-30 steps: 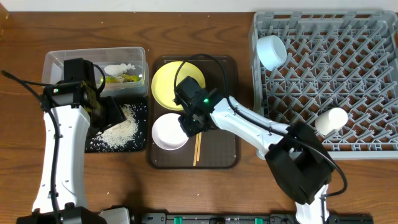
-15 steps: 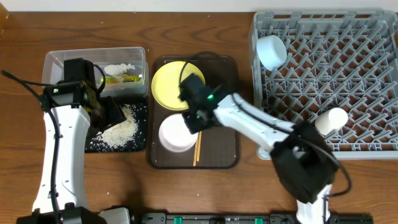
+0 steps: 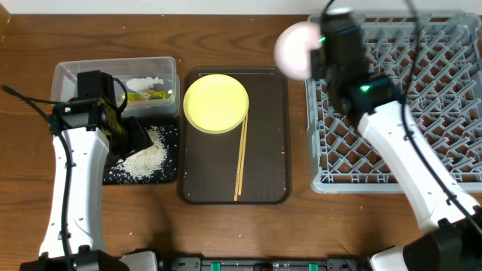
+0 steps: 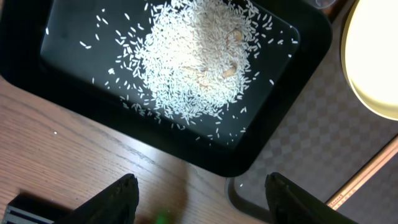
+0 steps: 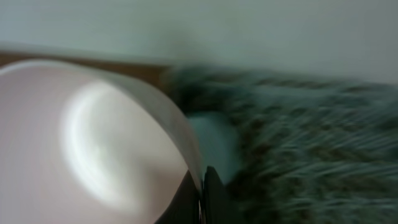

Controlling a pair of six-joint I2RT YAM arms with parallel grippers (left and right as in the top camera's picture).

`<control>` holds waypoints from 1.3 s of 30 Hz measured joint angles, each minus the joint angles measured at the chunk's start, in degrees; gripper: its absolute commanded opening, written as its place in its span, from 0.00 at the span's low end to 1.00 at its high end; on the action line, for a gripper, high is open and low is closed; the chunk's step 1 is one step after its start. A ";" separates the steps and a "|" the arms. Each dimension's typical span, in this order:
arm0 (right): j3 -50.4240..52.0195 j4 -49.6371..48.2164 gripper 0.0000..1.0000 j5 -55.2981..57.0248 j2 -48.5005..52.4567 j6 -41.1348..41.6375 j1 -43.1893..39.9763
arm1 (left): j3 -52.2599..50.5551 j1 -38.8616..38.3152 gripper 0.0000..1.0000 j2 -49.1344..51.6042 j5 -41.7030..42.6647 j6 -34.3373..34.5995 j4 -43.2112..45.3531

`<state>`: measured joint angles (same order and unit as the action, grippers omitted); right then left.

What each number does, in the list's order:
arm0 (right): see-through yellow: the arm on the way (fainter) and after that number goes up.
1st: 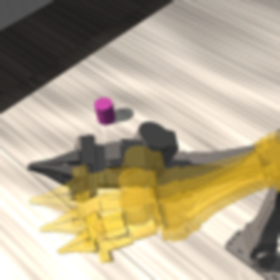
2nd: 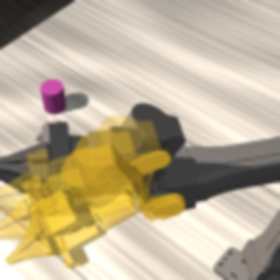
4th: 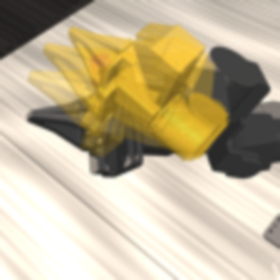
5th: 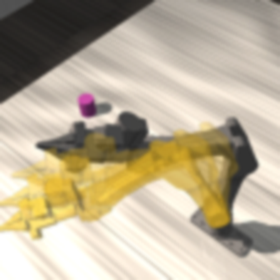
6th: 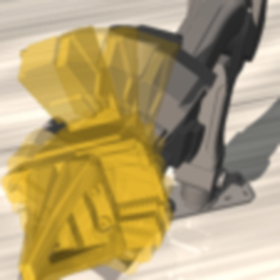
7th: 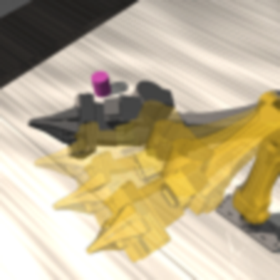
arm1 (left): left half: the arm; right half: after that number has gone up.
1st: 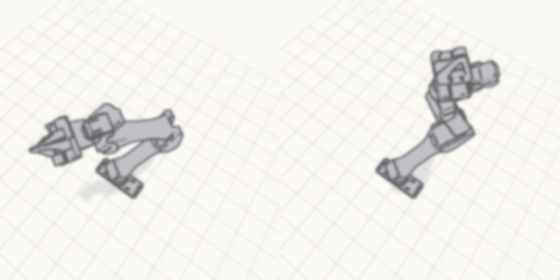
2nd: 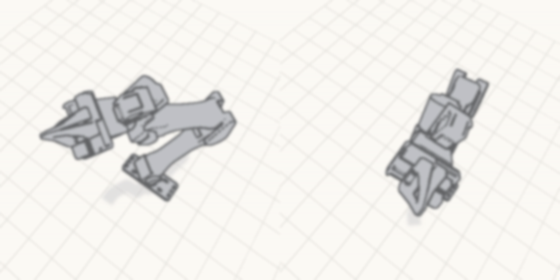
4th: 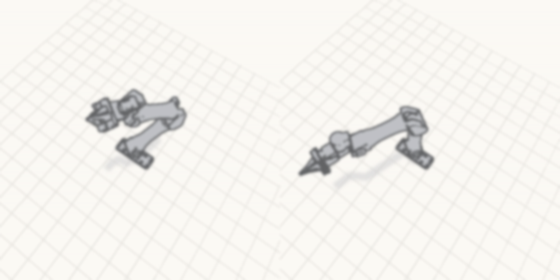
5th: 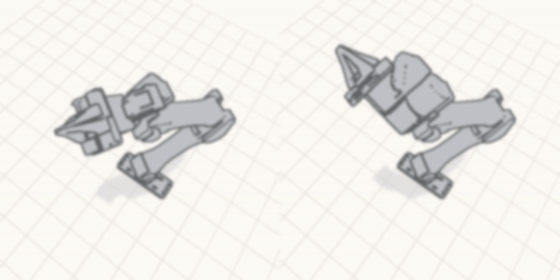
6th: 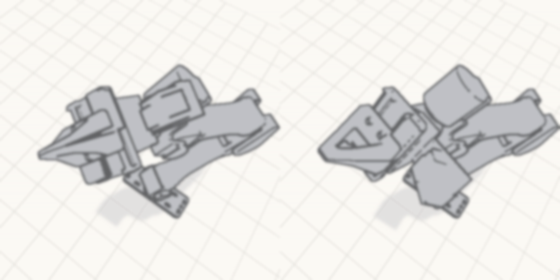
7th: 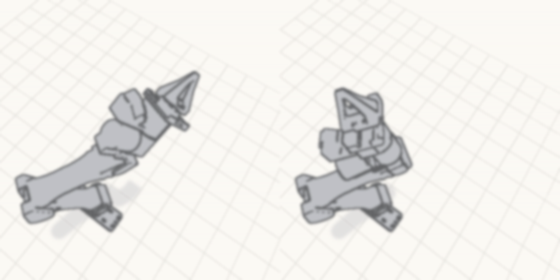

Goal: Sort waste into correct bins and load items into the dishwasher rack
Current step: 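Carry the white bowl to the rack's back and release it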

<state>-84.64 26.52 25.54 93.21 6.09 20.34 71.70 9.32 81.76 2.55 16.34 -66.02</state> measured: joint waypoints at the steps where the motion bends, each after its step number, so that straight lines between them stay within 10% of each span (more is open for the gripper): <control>1: 0.02 -2.91 0.01 3.10 0.37 -1.36 -1.55 | 0.00 -0.02 0.68 0.00 0.02 0.00 -0.02; 21: 0.04 -40.96 0.01 22.80 19.30 -28.85 -17.07 | -0.02 0.00 0.68 0.00 0.00 0.02 0.44; 39: 0.04 -40.48 0.01 24.68 27.02 -33.35 -17.00 | -0.02 0.00 0.68 0.00 0.02 0.02 0.44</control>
<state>-84.60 -13.96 50.22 120.22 -27.27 3.33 71.68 9.32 81.76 2.57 16.36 -65.58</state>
